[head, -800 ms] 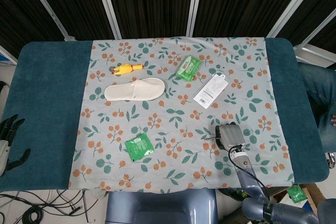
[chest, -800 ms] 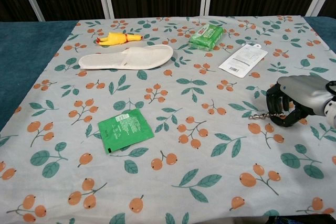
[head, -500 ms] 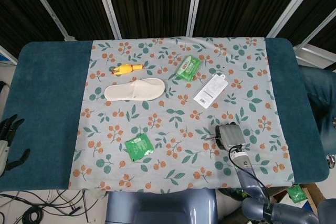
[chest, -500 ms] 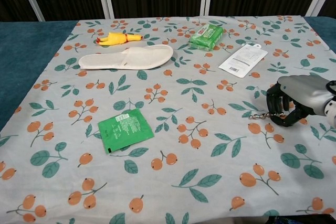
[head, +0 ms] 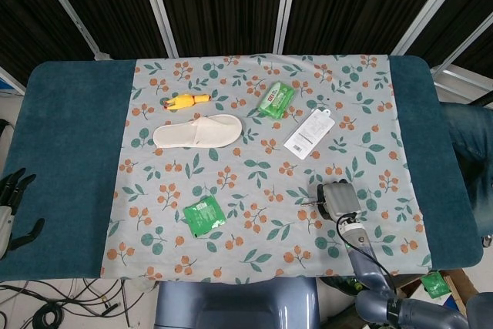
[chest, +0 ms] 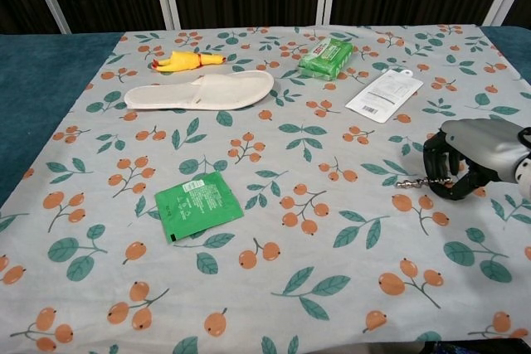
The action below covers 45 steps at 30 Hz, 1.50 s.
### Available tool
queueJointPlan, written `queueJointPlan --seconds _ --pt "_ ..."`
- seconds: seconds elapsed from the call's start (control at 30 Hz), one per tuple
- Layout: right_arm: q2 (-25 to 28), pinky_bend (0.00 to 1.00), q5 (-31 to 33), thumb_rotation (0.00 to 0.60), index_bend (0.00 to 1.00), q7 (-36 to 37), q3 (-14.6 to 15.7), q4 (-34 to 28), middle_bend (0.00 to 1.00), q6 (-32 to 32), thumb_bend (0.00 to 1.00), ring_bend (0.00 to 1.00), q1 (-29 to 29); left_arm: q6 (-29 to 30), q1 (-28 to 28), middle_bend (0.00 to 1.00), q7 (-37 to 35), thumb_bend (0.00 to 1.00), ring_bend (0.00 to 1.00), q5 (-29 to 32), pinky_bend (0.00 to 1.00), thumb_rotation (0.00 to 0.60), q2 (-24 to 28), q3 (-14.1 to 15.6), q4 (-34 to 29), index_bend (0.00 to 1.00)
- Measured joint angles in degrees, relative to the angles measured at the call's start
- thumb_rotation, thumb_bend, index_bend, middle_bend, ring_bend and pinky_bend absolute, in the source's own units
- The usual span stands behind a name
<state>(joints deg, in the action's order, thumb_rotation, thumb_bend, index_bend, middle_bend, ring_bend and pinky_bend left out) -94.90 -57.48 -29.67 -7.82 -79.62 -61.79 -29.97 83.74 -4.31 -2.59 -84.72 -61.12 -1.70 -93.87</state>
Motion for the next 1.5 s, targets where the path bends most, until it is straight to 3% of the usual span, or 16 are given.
queueJointPlan --seconds 0.83,1.23,1.5 --pt "2.28 0.29 -0.71 0.600 0.61 5.35 -0.96 -2.88 0.44 1.91 0.49 0.45 -0.10 -0.09 0.02 0.00 -0.20 0.33 0.03 0.13 0.11 0.600 0.06 -0.02 -0.05 0.09" --pt "9.11 0.29 -0.40 0.600 0.61 8.40 -4.57 -10.24 0.44 1.45 0.49 0.45 -0.39 0.01 0.03 0.00 -0.09 0.33 0.03 0.07 0.12 0.600 0.07 -0.04 -0.24 0.09" --pt "17.33 0.29 3.80 0.600 0.62 5.33 -9.21 -20.54 0.45 2.02 0.49 0.46 -3.31 0.10 0.07 0.00 -0.20 0.33 0.03 0.05 0.12 0.600 0.11 -0.05 -0.41 0.09"
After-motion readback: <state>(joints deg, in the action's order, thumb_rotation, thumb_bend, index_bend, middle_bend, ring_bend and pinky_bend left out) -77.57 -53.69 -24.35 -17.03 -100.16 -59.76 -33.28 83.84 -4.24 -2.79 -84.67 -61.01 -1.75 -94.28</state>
